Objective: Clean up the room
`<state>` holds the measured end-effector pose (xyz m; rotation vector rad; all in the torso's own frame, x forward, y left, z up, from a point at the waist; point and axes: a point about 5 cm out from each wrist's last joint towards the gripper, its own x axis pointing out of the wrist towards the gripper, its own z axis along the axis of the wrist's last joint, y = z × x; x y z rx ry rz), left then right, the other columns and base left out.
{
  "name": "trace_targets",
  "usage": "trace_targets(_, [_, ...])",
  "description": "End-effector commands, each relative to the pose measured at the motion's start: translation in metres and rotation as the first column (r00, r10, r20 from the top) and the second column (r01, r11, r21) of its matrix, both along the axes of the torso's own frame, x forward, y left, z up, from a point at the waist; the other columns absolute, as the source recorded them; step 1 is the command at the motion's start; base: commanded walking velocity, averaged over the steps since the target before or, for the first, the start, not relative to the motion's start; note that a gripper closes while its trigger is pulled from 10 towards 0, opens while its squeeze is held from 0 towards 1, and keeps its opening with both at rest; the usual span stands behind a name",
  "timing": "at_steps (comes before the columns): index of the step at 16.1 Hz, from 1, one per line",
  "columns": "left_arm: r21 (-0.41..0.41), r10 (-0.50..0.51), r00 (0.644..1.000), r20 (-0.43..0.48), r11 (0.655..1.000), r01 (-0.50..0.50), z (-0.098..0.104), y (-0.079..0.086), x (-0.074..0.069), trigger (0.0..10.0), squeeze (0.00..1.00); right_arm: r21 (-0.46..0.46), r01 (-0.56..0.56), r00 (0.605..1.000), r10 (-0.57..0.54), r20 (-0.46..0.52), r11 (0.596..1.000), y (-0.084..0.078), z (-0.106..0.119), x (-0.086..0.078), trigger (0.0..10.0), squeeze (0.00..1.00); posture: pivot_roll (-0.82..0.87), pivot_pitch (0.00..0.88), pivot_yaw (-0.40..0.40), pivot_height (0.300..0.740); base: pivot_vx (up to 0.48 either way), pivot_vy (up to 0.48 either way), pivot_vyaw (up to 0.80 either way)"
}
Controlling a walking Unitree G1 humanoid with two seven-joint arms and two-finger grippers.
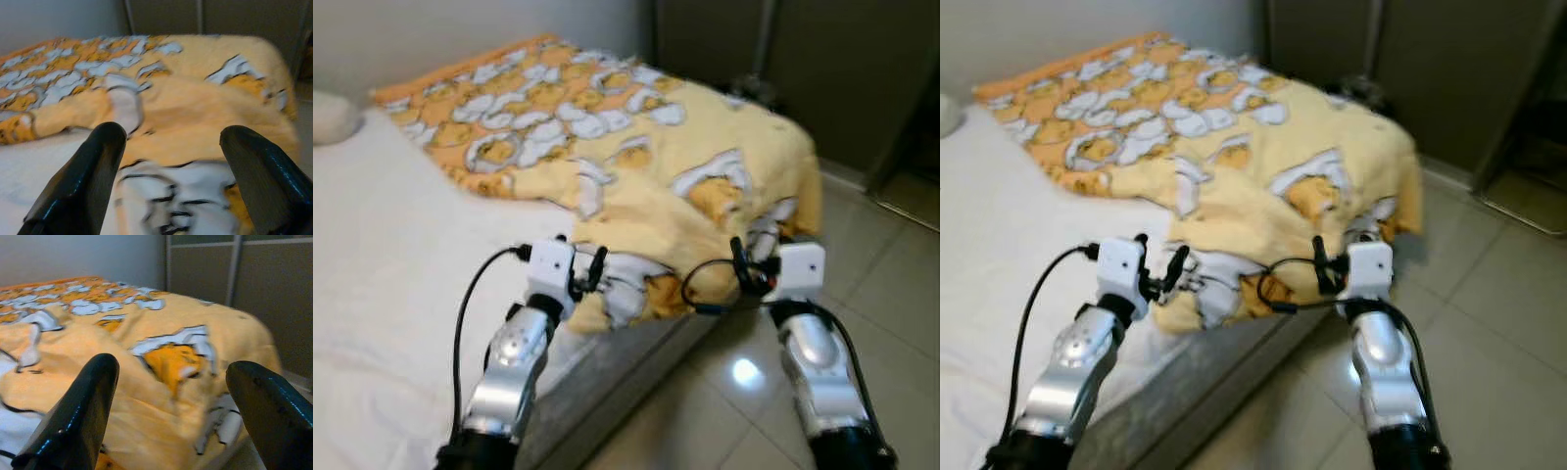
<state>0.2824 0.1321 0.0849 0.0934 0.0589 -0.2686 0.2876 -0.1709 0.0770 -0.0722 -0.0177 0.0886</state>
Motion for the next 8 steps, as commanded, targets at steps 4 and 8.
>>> trace_targets(4, [0.023, -0.012, 0.999, -0.053, 1.000, 0.013, -0.007, -0.002, 0.002, 10.0, 0.00, -0.002, -0.021, 1.000, 0.021, -0.001, 1.000, 0.005, -0.001, -0.001, 10.0, 0.00, -0.15, 0.000, 0.130, 0.740, 0.101, -0.063, 0.00])
trace_targets(8, [-0.008, -0.062, 0.969, -0.238, 0.998, 0.062, -0.042, -0.008, 0.003, 10.0, 0.00, 0.004, -0.018, 1.000, 0.018, -0.002, 1.000, 0.005, 0.000, -0.006, 10.0, 0.00, -0.17, 0.000, 0.123, 0.740, 0.000, 0.000, 0.00])
